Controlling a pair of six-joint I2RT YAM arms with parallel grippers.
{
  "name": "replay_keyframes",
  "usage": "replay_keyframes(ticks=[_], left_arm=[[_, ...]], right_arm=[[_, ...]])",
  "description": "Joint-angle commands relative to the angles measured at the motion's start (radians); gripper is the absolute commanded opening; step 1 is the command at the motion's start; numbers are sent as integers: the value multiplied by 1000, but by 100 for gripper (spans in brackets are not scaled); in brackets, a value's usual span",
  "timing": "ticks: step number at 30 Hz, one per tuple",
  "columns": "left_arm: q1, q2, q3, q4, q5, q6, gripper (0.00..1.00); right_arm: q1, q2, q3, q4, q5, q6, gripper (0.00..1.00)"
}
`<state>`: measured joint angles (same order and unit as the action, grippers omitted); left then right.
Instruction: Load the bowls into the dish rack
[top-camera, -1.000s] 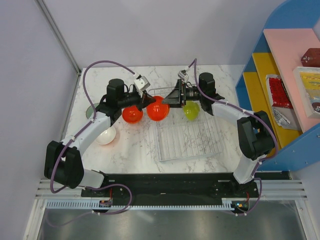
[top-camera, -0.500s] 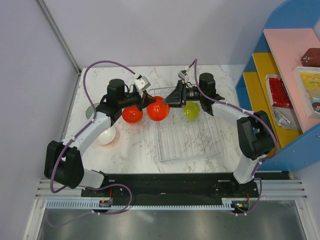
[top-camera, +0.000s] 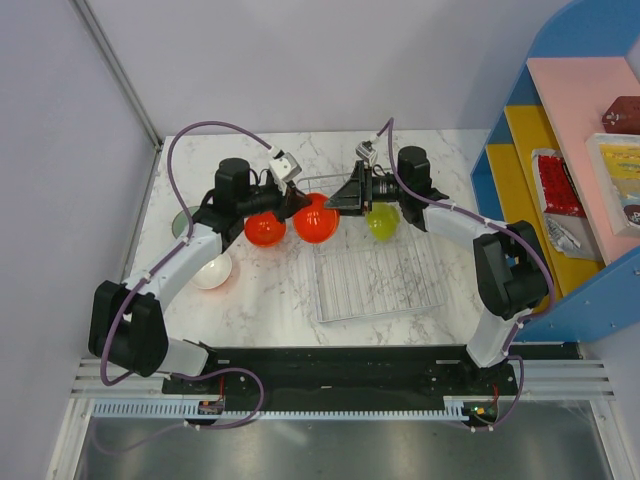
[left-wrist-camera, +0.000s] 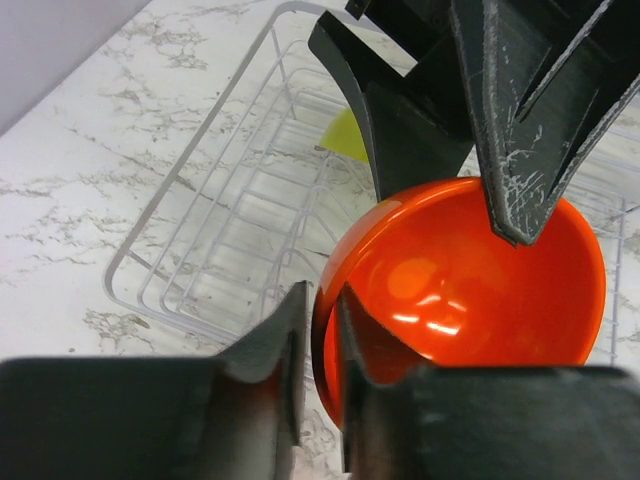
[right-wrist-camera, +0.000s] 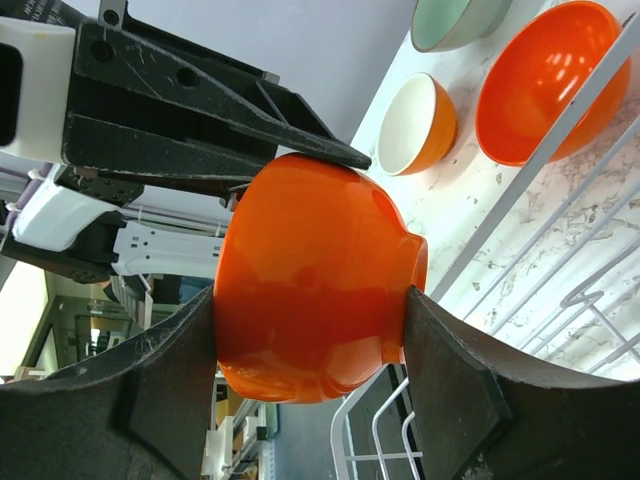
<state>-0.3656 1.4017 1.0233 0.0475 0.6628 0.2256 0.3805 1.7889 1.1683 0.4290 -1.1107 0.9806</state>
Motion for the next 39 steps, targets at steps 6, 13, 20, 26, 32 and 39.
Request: replay_keyframes(ticks=[6, 13, 20, 26, 32, 39], left_arm=[[-3, -3, 17, 46, -12, -11, 68], [72, 0, 47, 32, -3, -68, 95], [267, 0, 78, -101, 64, -51, 100], [407, -58, 49, -236, -23, 23, 100], [539, -122, -18, -345, -75, 75, 100], [623, -185, -100, -365, -120, 64, 100]], right_arm=[[5, -17, 56, -205, 38, -213, 0], [3, -48, 90, -343, 112, -321, 0], [3, -59, 249, -625, 323, -534, 0], [14, -82, 321, -684, 650, -592, 0], [76, -117, 303, -707, 963, -635, 0], [201, -151, 277, -730, 1224, -709, 0]])
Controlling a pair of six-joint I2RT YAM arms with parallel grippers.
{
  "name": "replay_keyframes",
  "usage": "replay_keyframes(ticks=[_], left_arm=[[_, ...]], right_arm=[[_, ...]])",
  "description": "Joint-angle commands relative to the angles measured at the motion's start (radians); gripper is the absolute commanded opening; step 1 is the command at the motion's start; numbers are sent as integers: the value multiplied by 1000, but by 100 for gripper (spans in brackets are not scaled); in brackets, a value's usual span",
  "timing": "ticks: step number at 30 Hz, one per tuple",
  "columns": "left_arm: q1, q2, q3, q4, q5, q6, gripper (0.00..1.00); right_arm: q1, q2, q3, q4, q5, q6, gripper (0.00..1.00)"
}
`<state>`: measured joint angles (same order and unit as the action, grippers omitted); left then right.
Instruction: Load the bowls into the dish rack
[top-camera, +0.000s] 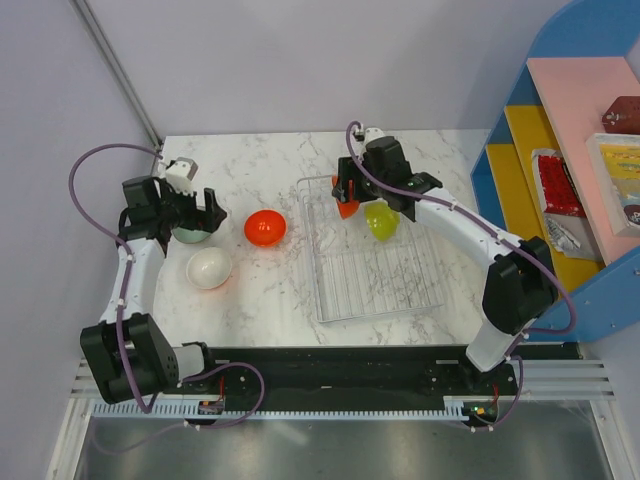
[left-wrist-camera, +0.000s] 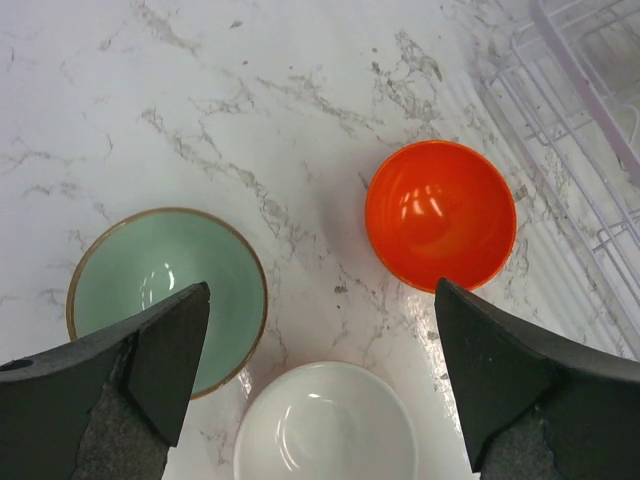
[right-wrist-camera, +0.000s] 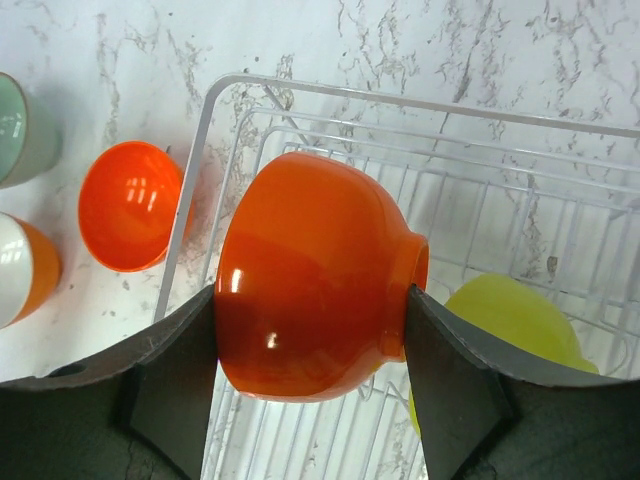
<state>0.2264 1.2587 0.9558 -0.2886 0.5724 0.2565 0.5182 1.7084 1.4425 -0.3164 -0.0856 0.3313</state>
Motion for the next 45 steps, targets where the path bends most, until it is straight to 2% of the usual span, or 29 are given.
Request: replay_keyframes(ticks=[1, 9, 15, 21, 30, 38, 45], left_arm=[[36, -48, -46, -26, -38, 30, 100], [57, -88, -100, 6, -65, 10, 100], [65, -130, -127, 29, -65, 10, 100], [68, -130, -144, 35, -62, 10, 100], [73, -120, -155, 49, -29, 10, 100], [77, -120, -161, 55, -26, 9, 100], [80, -119, -161, 58, -25, 9, 100]], right_arm=[[74, -72, -2, 16, 231, -78, 0], [163, -98, -57, 0, 388, -138, 0], [206, -99, -122, 48, 388, -158, 0], [238, -55, -85, 50, 405, -163, 0], [309, -50, -15, 50, 608, -227, 0], [350, -46, 16, 46, 587, -252, 0], [362, -9, -22, 48, 538, -250, 0]])
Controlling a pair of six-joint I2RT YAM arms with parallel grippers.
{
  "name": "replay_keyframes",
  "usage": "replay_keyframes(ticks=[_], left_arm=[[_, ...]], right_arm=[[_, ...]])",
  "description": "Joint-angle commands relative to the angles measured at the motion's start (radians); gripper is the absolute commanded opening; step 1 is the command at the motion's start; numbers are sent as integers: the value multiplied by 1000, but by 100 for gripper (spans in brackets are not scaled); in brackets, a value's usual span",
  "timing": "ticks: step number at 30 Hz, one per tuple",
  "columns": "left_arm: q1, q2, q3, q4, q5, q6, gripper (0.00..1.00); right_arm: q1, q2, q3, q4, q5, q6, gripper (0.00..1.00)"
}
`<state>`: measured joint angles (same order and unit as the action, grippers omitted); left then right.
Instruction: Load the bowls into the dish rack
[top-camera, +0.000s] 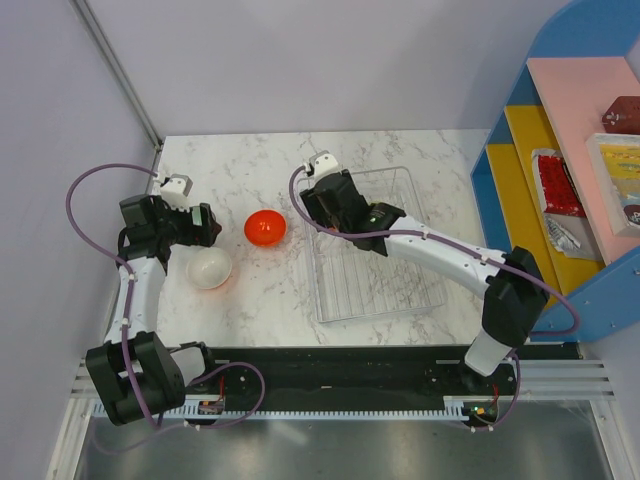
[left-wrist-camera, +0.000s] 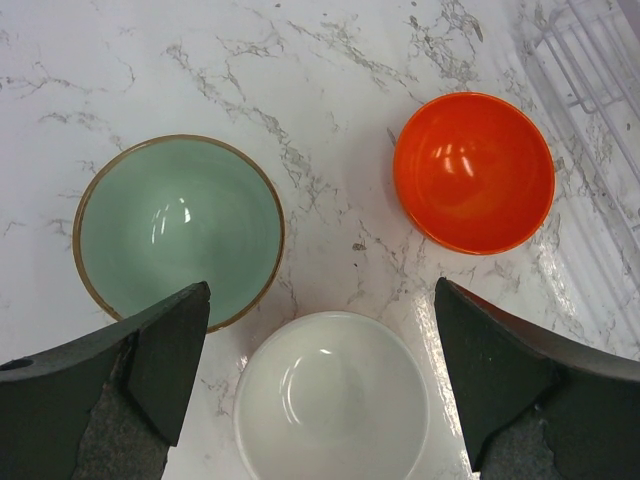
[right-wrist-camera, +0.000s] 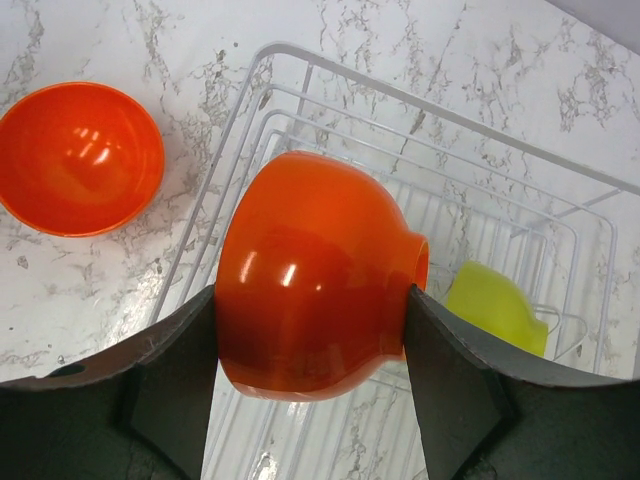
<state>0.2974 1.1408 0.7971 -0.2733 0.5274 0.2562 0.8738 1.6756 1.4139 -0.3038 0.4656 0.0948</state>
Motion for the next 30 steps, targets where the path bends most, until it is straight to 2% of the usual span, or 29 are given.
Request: replay_keyframes(ticks=[1, 23, 30], left_arm=[[11, -1, -4, 43, 20, 9, 100], [19, -6, -10, 45, 33, 14, 100], [19, 0, -15, 49, 42, 17, 100]], right_arm=[[8, 35, 2, 37, -15, -15, 0], [19, 142, -40, 58, -48, 62, 0], [63, 98, -6, 66, 155, -20, 0]])
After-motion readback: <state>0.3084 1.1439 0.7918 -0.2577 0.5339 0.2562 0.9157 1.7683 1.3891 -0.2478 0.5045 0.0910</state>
